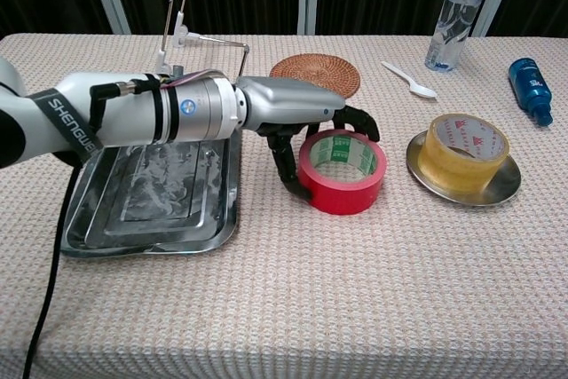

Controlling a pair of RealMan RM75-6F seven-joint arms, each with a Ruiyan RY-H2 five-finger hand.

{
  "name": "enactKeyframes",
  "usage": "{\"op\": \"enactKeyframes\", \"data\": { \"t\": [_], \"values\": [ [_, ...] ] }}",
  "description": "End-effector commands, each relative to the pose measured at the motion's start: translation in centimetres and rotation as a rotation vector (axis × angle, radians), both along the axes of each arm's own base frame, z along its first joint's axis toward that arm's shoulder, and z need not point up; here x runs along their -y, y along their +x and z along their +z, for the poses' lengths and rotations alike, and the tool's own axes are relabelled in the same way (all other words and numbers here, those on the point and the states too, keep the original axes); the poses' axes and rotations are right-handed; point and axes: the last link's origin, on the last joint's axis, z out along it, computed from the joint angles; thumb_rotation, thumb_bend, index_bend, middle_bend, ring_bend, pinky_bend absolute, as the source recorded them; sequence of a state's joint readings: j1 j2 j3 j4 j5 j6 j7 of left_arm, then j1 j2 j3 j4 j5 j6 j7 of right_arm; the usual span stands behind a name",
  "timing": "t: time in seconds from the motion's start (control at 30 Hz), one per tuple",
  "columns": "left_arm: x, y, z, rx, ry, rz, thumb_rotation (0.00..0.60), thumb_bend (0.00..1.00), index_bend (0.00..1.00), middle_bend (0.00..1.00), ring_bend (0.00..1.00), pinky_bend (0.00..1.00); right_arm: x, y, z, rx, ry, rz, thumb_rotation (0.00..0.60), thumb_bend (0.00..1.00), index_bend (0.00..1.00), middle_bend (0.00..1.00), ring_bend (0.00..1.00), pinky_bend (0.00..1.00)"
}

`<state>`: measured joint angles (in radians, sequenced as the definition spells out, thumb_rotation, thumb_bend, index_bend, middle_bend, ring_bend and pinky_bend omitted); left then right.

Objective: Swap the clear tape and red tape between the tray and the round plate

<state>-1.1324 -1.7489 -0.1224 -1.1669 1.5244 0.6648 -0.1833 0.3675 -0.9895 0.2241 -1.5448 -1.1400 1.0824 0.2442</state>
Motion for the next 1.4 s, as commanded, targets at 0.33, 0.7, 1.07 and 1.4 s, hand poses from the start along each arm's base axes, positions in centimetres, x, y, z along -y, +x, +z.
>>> {"op": "enactKeyframes", "data": {
  "t": [0.33,0.7,1.07,1.4],
  "values": [
    [-1.1,-3.2,6.2,0.047,0.116,0.036,0.6,0.26,0.31,0.33,0.23,0.4,0.2,0.4,-0.1,-0.002,0.005,0.011,0.6,0.01,0.0,0.01,0.0,0.0],
    [0.4,-12.6,11.0,-0.04,0.242,0.223,0.6,0.25,0.31,0.33,0.23,0.4,0.8,1.6,-1.4,-0.01,0.042,0.035,0.6,0.02,0.0,0.01,0.0,0.0],
    [2.0,-15.1,9.6,-0.017,0.245,0.287,0.6,0.17,0.1,0.09,0.02,0.24,0.6,2.1,-1.7,-0.015,0.042,0.041,0.6,0.02,0.0,0.01,0.0,0.0],
    [4.4,-19.0,14.0,-0.009,0.364,0.415,0.6,0.16,0.06,0.0,0.0,0.18,-0.9,2.2,-2.5,-0.022,0.062,0.077,0.6,0.02,0.0,0.0,0.0,0.0]
  ]
}}
